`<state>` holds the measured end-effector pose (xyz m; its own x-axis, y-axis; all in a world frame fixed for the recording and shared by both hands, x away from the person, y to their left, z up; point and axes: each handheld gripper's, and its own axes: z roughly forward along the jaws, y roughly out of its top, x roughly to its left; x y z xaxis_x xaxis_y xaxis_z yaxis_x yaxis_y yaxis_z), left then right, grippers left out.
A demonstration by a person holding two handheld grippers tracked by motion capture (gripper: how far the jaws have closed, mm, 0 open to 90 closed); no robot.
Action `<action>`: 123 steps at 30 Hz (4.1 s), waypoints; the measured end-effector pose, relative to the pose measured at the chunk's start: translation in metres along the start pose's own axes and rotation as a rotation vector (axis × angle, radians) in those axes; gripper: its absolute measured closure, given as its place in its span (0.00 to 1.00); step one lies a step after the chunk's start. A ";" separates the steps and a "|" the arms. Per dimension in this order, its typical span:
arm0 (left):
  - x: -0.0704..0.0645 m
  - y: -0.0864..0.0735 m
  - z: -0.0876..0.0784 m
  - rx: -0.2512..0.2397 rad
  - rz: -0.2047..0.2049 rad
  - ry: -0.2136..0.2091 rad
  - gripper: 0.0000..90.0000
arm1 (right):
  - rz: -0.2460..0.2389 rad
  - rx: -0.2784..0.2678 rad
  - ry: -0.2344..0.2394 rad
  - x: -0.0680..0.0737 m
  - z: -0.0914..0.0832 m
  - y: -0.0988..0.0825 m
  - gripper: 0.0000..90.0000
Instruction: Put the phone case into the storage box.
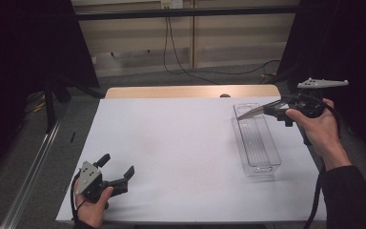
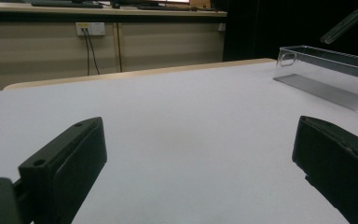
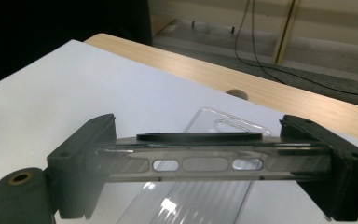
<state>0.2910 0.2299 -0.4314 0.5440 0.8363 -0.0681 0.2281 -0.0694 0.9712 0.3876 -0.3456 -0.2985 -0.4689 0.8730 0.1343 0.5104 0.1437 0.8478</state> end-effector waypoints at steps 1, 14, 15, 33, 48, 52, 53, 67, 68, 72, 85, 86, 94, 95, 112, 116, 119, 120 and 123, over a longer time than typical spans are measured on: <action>0.000 0.000 0.000 0.002 0.003 0.001 0.03 | 0.004 0.001 -0.012 -0.001 0.001 0.000 0.13; 0.001 0.000 0.000 0.009 0.006 0.014 0.03 | 0.030 0.028 -0.130 -0.010 0.020 0.001 0.13; 0.001 0.000 0.000 0.009 0.006 0.014 0.03 | 0.028 0.033 -0.136 -0.010 0.022 0.001 0.13; 0.002 -0.001 0.000 0.012 0.002 0.019 0.04 | 0.038 0.086 -0.224 0.001 0.054 -0.008 0.13; 0.001 -0.001 0.001 0.014 0.011 0.020 0.04 | 0.070 0.098 -0.336 0.011 0.077 -0.011 0.13; 0.001 0.000 0.000 0.010 0.013 0.022 0.04 | 0.076 0.097 -0.361 0.014 0.082 -0.011 0.13; 0.001 0.000 0.000 0.010 0.013 0.022 0.04 | 0.076 0.095 -0.363 0.014 0.083 -0.011 0.13; 0.001 -0.001 0.000 0.015 0.014 0.023 0.04 | 0.079 0.103 -0.357 0.011 0.088 -0.015 0.13; 0.001 0.000 0.000 0.014 0.014 0.023 0.04 | 0.082 0.106 -0.358 0.011 0.089 -0.015 0.13; 0.002 -0.001 0.000 0.019 0.016 0.023 0.04 | 0.085 0.107 -0.364 0.012 0.093 -0.015 0.13; 0.002 -0.001 0.000 0.019 0.019 0.022 0.04 | 0.092 0.097 -0.391 0.010 0.107 -0.018 0.13; 0.002 -0.001 0.000 0.021 0.022 0.022 0.04 | 0.094 0.091 -0.391 0.009 0.107 -0.018 0.13; 0.002 -0.001 0.001 0.023 0.021 0.023 0.04 | 0.099 0.068 -0.411 0.008 0.114 -0.014 0.13; 0.002 -0.001 0.001 0.023 0.023 0.023 0.04 | 0.102 0.070 -0.415 0.008 0.114 -0.013 0.13; 0.003 -0.002 0.000 0.025 0.020 0.023 0.04 | 0.123 -0.007 -0.469 0.008 0.129 -0.011 0.13; 0.002 -0.001 0.000 0.024 0.029 0.022 0.04 | 0.112 -0.010 -0.477 0.009 0.133 -0.010 0.13; 0.002 -0.002 0.000 0.024 0.024 0.013 0.04 | 0.110 -0.025 -0.485 0.009 0.135 -0.010 0.13; 0.002 -0.002 0.001 0.026 0.022 0.010 0.04 | 0.104 -0.027 -0.485 0.008 0.136 -0.010 0.13; 0.002 -0.002 0.001 0.028 0.031 0.009 0.04 | 0.100 -0.030 -0.486 0.008 0.138 -0.009 0.13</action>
<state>0.2923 0.2307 -0.4332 0.5440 0.8383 -0.0361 0.2337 -0.1101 0.9661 0.4793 -0.2759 -0.3757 -0.0246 0.9991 -0.0331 0.5115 0.0411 0.8583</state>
